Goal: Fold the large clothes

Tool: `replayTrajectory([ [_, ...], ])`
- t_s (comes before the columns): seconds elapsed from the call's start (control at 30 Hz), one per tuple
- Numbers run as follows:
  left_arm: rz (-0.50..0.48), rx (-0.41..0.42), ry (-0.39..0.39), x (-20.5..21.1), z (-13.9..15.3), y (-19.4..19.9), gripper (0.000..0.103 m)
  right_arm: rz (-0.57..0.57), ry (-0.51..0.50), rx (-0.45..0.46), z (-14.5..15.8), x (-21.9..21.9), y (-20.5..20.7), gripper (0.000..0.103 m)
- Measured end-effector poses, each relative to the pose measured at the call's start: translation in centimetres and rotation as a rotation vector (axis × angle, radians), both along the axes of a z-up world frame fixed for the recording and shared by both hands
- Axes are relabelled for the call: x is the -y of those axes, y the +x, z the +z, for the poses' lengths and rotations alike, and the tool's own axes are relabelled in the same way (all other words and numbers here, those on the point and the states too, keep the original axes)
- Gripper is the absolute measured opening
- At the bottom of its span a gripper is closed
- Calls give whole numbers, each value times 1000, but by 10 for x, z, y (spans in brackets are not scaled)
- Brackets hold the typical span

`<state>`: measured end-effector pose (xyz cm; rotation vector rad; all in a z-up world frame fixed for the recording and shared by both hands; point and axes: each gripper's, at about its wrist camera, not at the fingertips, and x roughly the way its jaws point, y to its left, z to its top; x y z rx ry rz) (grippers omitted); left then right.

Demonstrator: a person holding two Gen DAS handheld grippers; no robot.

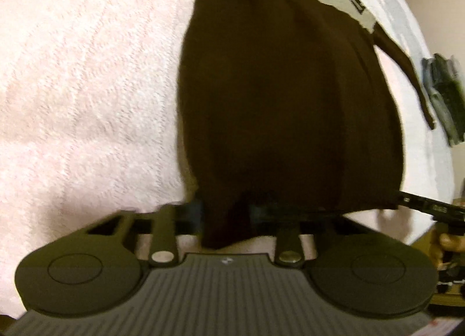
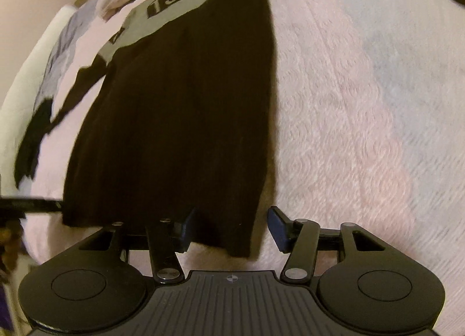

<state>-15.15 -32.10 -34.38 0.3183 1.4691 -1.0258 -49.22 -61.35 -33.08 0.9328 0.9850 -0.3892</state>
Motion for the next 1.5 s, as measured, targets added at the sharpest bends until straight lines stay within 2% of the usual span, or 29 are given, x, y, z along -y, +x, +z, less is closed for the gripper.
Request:
replayTrajectory([
  [0.03, -6, -4, -10, -2, 3, 0, 7, -19, 22, 9, 3, 3, -1, 30],
  [0.07, -15, -5, -18, -4, 7, -1, 3, -23, 22, -10, 8, 4, -3, 3],
  [0.1, -21, -2, -22, -7, 12, -1, 3, -14, 13, -51, 13, 5, -4, 2],
  [0.27, -52, -15, -51, -28, 39, -7, 3, 77, -44, -132, 53, 17, -26, 1],
  [0.37, -58, -33, -20, -33, 25, -11, 3, 74, -36, -172, 45, 20, -35, 1],
  [0.47, -43, -39, 16, -33, 6, -14, 3, 127, -45, -206, 30, 17, -23, 1],
  [0.57, -53, -29, 23, -31, 5, -15, 4, 129, -56, -229, 24, 15, -18, 1],
  [0.63, -49, -28, 36, -32, 10, -17, 8, 112, -80, -266, 25, 12, -19, 8],
  [0.7, -46, -11, 47, -39, 18, -18, 10, 97, -124, -316, 35, 11, -21, 43],
  [0.77, -37, 22, 57, -52, 30, -17, 15, 78, -158, -314, 51, 9, -23, 51],
  [0.83, -16, 44, 52, -61, 46, -15, 16, 64, -176, -301, 69, 5, -18, 52],
  [0.87, -9, 55, 49, -70, 53, 4, 18, 53, -190, -288, 81, 3, -14, 52],
  [1.03, 33, 125, 3, -94, 101, 20, 26, 20, -255, -183, 133, -20, 32, 52],
  [1.2, 58, 194, -54, -99, 137, 39, 33, 12, -327, -93, 170, -56, 72, 53],
  [1.37, 76, 274, -87, -98, 163, 57, 46, 38, -375, -47, 195, -76, 85, 53],
  [1.5, 122, 297, -89, -93, 173, 74, 48, 92, -384, -35, 197, -80, 105, 54],
])
